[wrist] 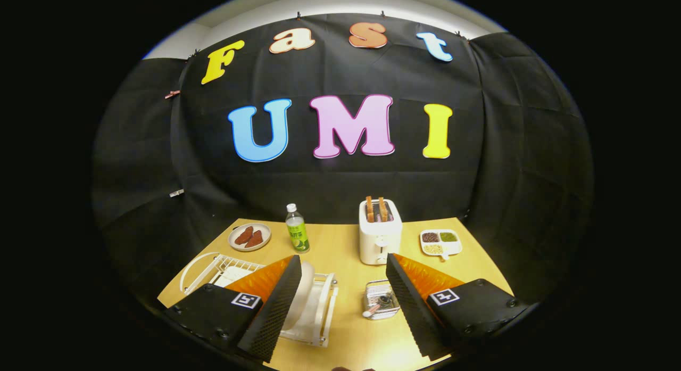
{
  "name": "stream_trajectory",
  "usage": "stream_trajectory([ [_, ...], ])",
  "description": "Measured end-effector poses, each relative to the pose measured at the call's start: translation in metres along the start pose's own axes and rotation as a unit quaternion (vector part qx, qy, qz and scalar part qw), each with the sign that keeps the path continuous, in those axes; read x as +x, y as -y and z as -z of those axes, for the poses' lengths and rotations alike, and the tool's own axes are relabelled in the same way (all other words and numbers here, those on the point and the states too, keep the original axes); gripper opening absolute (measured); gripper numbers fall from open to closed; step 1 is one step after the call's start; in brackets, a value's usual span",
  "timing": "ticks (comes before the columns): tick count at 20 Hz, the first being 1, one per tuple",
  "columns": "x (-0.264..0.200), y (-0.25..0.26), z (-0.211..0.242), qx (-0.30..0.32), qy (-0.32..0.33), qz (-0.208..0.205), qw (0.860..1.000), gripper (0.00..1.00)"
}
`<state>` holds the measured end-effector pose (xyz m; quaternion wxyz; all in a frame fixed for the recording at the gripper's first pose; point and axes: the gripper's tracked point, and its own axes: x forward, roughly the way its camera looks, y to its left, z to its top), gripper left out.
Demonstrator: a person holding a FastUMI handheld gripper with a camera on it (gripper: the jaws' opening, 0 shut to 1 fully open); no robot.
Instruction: Take the plate from the dish rack, then take the spoon from the basket and place it into the plate.
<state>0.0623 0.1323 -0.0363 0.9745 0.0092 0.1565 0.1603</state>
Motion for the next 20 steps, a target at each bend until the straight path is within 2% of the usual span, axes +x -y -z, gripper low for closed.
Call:
stream_trajectory([
  [4,0.032,-0.030,0.025,0.008,-0.067,-0.019,0.998,0.99],
  [12,0.075,-0.049,0.094,0.037,-0.203,-0.002,0.978,0.98],
  [13,0.079,-0.050,0.099,0.039,-0.207,0.000,0.978,0.96],
  [14,0.084,-0.046,0.104,0.037,-0.211,0.011,0.977,0.88],
  [18,0.093,-0.041,0.125,0.054,-0.243,0.031,0.968,0.68],
  [20,0.096,-0.047,0.135,0.065,-0.258,0.024,0.964,0.67],
])
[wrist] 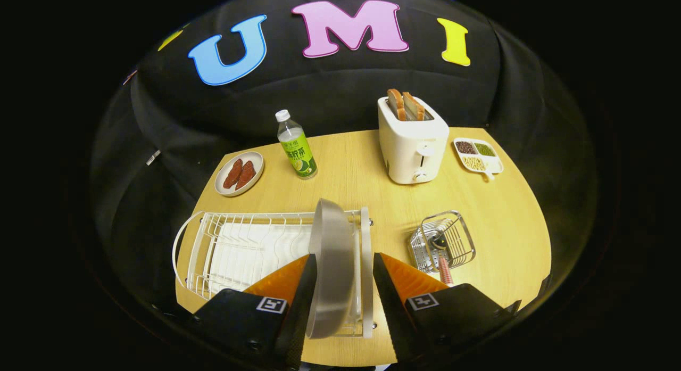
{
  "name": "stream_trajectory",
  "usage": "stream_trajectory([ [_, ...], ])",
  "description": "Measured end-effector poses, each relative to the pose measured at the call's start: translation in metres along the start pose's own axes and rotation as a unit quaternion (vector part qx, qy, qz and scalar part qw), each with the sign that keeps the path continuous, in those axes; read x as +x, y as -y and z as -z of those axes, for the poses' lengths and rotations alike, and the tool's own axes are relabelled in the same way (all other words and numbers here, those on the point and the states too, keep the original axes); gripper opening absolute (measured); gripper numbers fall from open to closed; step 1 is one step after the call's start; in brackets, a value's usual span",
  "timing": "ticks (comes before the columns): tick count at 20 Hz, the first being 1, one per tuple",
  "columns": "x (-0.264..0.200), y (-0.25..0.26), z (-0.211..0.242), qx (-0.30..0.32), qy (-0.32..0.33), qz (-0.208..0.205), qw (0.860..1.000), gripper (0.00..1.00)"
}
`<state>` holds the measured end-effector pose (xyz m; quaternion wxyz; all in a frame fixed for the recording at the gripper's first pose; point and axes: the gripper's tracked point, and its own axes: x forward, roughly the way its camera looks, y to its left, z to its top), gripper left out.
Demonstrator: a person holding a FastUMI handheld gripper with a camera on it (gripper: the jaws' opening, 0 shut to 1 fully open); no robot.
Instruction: Take the plate from the dish rack, then take the spoon from the basket and place it into the plate.
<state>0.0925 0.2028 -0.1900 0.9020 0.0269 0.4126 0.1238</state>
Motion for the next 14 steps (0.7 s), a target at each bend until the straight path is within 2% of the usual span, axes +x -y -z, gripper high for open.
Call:
stream_trajectory([
  [2,0.004,-0.001,0.005,-0.005,-0.008,-0.003,1.000,0.65],
  [3,0.005,-0.004,0.008,-0.005,-0.013,-0.007,1.000,0.59],
  [4,0.003,-0.006,0.010,-0.003,-0.016,-0.010,1.000,0.43],
  [9,0.002,-0.004,0.005,-0.006,-0.006,0.017,1.000,0.36],
  [14,-0.009,-0.010,-0.018,-0.064,0.030,0.052,0.996,0.33],
])
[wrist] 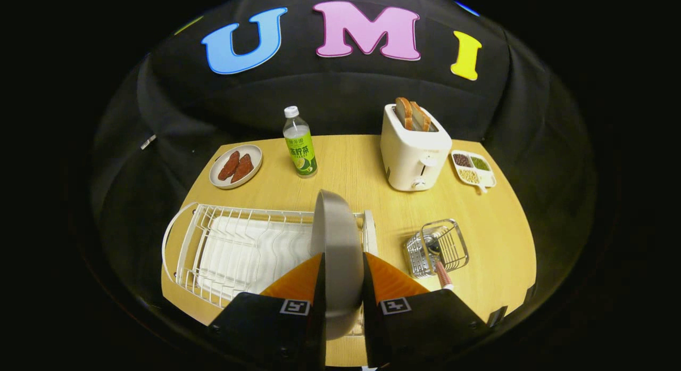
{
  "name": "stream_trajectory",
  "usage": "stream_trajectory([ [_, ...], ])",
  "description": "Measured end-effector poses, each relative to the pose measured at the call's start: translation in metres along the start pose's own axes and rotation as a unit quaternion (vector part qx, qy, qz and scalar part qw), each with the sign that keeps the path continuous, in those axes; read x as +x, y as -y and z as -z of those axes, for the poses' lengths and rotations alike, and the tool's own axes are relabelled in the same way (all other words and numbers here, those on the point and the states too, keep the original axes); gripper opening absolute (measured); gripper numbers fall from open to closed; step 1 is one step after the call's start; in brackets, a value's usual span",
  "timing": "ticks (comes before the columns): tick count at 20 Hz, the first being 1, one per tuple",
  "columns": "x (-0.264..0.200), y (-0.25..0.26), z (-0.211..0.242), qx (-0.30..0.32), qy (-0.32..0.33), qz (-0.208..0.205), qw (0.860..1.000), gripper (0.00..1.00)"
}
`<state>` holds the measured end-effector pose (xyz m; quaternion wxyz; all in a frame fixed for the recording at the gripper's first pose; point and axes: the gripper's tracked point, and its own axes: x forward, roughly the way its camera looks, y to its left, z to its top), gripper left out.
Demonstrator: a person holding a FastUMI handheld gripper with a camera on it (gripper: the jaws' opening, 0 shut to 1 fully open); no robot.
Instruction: Take the plate from the dish rack, then take the spoon from the basket and place it into the plate.
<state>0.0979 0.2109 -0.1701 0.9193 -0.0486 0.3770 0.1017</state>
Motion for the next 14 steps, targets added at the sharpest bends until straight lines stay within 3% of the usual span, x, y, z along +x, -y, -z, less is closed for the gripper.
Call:
stream_trajectory([
  [6,-0.008,0.010,-0.004,-0.015,0.013,0.022,1.000,0.33],
  [12,-0.006,0.038,0.002,0.015,0.004,0.035,0.999,0.26],
  [14,-0.006,0.037,0.010,0.037,-0.006,0.019,0.999,0.24],
])
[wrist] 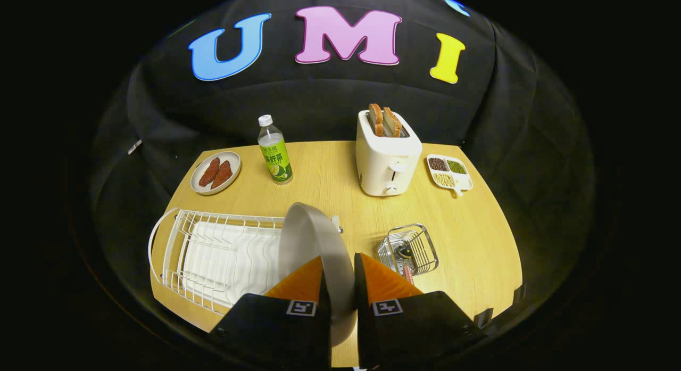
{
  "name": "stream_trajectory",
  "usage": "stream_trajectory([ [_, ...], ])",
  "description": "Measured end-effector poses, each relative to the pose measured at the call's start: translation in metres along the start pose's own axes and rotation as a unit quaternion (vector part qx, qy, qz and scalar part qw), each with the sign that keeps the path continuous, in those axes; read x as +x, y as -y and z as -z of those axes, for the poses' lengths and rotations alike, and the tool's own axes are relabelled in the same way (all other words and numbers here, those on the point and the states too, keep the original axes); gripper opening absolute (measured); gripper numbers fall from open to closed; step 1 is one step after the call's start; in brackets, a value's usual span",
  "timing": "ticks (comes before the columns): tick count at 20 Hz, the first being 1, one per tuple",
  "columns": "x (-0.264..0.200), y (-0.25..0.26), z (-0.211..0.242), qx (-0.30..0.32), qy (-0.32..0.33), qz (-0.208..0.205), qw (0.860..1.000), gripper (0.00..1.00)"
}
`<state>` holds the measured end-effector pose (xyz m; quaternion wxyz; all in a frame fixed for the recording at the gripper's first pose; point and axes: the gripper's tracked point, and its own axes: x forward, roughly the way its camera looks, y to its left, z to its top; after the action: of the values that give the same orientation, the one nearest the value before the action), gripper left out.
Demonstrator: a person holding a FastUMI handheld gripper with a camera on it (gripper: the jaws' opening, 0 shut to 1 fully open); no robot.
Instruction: Take the plate from the dish rack, then take the spoon from the basket and place it into the plate.
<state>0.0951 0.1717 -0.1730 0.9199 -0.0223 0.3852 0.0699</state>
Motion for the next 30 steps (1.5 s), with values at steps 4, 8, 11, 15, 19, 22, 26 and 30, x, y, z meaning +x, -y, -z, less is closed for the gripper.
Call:
stream_trajectory([
  [4,-0.008,0.000,0.009,0.006,0.000,-0.036,0.999,0.23],
  [8,-0.039,-0.010,0.007,0.011,0.018,-0.097,0.995,0.23],
  [11,-0.073,-0.006,0.011,0.012,0.028,-0.146,0.989,0.23],
  [15,-0.112,0.025,0.045,0.008,0.020,-0.178,0.984,0.23],
  [19,-0.141,0.062,0.077,0.103,0.003,-0.216,0.971,0.23],
  [22,-0.142,0.105,0.106,0.178,-0.018,-0.202,0.963,0.23],
  [26,-0.123,0.158,0.136,0.207,-0.044,-0.171,0.962,0.23],
  [30,-0.086,0.187,0.147,0.208,-0.073,-0.162,0.962,0.23],
])
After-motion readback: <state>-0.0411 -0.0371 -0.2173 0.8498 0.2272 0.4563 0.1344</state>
